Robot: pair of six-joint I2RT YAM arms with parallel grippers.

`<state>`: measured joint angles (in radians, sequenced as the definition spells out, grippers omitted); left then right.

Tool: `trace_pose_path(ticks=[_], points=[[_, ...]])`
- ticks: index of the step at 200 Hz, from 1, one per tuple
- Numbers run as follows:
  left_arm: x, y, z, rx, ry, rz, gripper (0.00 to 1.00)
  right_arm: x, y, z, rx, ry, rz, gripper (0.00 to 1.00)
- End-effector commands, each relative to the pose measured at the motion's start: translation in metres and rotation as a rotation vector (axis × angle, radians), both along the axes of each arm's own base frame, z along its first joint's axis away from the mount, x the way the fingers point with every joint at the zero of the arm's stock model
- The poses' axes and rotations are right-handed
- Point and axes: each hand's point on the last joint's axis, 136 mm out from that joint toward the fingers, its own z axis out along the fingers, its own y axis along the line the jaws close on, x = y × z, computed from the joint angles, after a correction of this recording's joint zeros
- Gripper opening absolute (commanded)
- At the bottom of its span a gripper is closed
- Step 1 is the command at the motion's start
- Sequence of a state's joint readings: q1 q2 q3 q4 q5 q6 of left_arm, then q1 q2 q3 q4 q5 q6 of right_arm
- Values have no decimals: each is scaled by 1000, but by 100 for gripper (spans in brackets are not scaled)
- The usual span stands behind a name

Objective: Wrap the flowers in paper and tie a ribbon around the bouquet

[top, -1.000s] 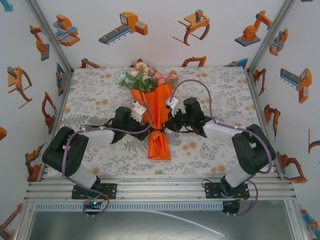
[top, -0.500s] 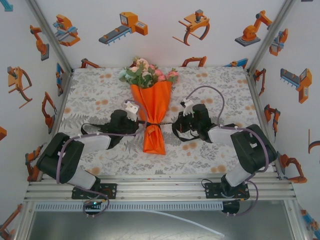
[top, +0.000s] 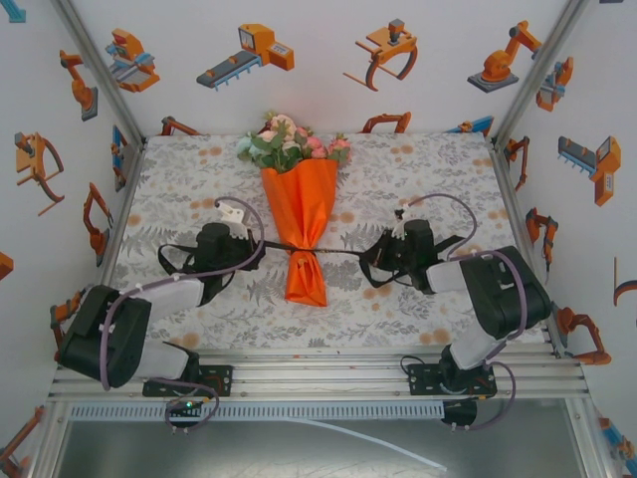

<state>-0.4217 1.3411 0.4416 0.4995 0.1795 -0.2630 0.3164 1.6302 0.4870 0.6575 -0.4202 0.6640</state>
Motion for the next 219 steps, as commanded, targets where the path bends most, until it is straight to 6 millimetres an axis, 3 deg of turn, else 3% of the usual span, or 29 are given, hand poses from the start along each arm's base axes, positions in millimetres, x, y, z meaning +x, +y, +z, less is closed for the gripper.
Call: trace_pose_path(ticks=[1, 19, 38, 58, 96, 132, 148, 165, 176, 185, 191, 199, 219], points=[[-13, -42, 53, -77, -96, -190, 6, 8, 18, 47, 87, -90, 102, 19], [-10, -47, 63, -33, -108, -172, 40, 10, -2, 54, 19, -111, 35, 47], [-2, -32, 72, -1, -118, -82, 53, 4, -26, 45, -147, -74, 20, 53], [3, -11, 84, 54, -89, 26, 59, -13, -38, 33, -312, 22, 89, 54], [2, 25, 101, 177, 3, 147, 65, -52, -14, 23, -387, 74, 329, 60], [-3, 54, 97, 235, 94, 205, 68, -51, 8, 18, -378, 65, 397, 61], [-5, 65, 96, 271, 122, 231, 69, -56, 11, 5, -413, 95, 424, 60], [-6, 73, 98, 312, 140, 249, 71, -63, 14, -7, -409, 134, 443, 56], [-4, 79, 98, 339, 156, 258, 72, -62, 14, -9, -411, 139, 437, 48], [-1, 82, 98, 360, 169, 259, 73, -61, 13, -8, -425, 132, 429, 33], [1, 83, 98, 370, 178, 251, 74, -59, 11, -6, -434, 122, 420, 17], [4, 83, 95, 389, 195, 230, 76, -54, 11, 3, -436, 94, 409, 0], [11, 70, 78, 430, 244, 88, 77, -37, 14, 47, -383, -47, 330, 0]])
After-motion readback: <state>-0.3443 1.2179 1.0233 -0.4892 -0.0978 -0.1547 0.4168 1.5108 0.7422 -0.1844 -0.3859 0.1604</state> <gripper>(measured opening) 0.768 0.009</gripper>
